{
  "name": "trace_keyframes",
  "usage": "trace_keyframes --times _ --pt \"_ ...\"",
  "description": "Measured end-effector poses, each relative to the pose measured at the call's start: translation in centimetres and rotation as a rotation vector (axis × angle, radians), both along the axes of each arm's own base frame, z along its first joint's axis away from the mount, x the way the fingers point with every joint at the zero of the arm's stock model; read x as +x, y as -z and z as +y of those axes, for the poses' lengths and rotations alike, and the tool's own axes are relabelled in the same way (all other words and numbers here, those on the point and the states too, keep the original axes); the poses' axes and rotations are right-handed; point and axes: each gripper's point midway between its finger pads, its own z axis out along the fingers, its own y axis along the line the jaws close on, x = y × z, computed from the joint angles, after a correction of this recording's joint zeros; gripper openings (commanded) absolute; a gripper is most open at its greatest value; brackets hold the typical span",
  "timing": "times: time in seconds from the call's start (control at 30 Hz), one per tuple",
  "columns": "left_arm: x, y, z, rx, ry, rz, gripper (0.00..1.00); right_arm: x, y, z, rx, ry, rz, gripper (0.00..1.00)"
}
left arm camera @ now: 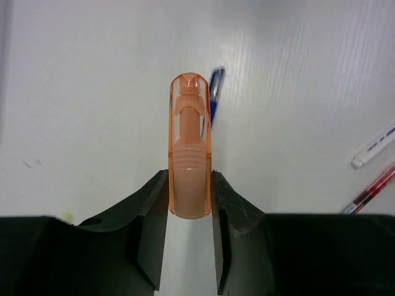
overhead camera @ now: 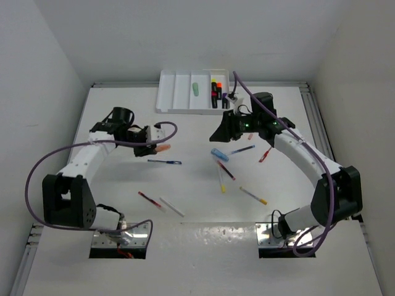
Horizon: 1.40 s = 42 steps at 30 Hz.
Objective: Sort the stationery into containers
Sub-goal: Grab a piece of stationery with the left arm, then pass the stationery from the left arm to the right
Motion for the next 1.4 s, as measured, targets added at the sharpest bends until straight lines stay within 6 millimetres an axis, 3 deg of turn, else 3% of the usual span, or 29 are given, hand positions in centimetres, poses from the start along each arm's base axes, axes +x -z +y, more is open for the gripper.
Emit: trace_keyframes --times 0.13,0.3,0.53,0.67,0.93,1.1,1.13,1.2,1.23,1.3,1.4 --pt "-1.2 -5.6 -3.2 -0.082 0.076 -0.125 0.13 -2.2 -1.0 2.3 0.069 -0.061 0.083 0.41" --pt "-4.3 -8.7 -6.8 -0.136 0.191 -0.172 0.13 -3.8 -2.2 5.0 0.159 -0.119 0.192 0.38" --pt "-6.3 -9.0 -8.9 -0.123 0.244 -0.16 0.12 -4.7 -1.7 7.0 0.203 -0.153 0.315 0.4" --pt "-6.4 -9.0 -9.1 -0.117 0.24 -0.157 0.12 -5.3 -1.9 7.6 0.212 -0.168 0.33 0.45" --pt "-6.0 -9.9 -9.5 -0.115 0.235 -0.179 0.12 -7.8 -1.2 9.1 0.178 -0.246 0.334 0.44" --pt "-6.0 -9.8 -9.5 -0.112 0.235 -0.176 0.12 -8.4 -0.2 9.6 0.15 -0.26 0.337 0.19" --pt "-6.0 -9.8 -9.5 -0.111 0.235 -0.175 0.12 -8.4 -0.1 9.6 0.147 -0.258 0.337 0.19" --pt "-5.9 -9.8 -9.5 -0.11 0.235 -0.179 0.12 -8.3 0.1 9.5 0.142 -0.253 0.343 0.26" --pt "-5.9 -9.8 -9.5 -0.108 0.235 -0.18 0.12 -8.3 0.2 9.6 0.14 -0.252 0.345 0.38" --pt "-6.0 -9.8 -9.6 -0.108 0.237 -0.179 0.11 -8.1 0.5 9.6 0.135 -0.248 0.347 0.51" --pt "-6.0 -9.8 -9.6 -0.107 0.237 -0.178 0.11 -7.9 0.8 9.7 0.128 -0.243 0.351 0.53"
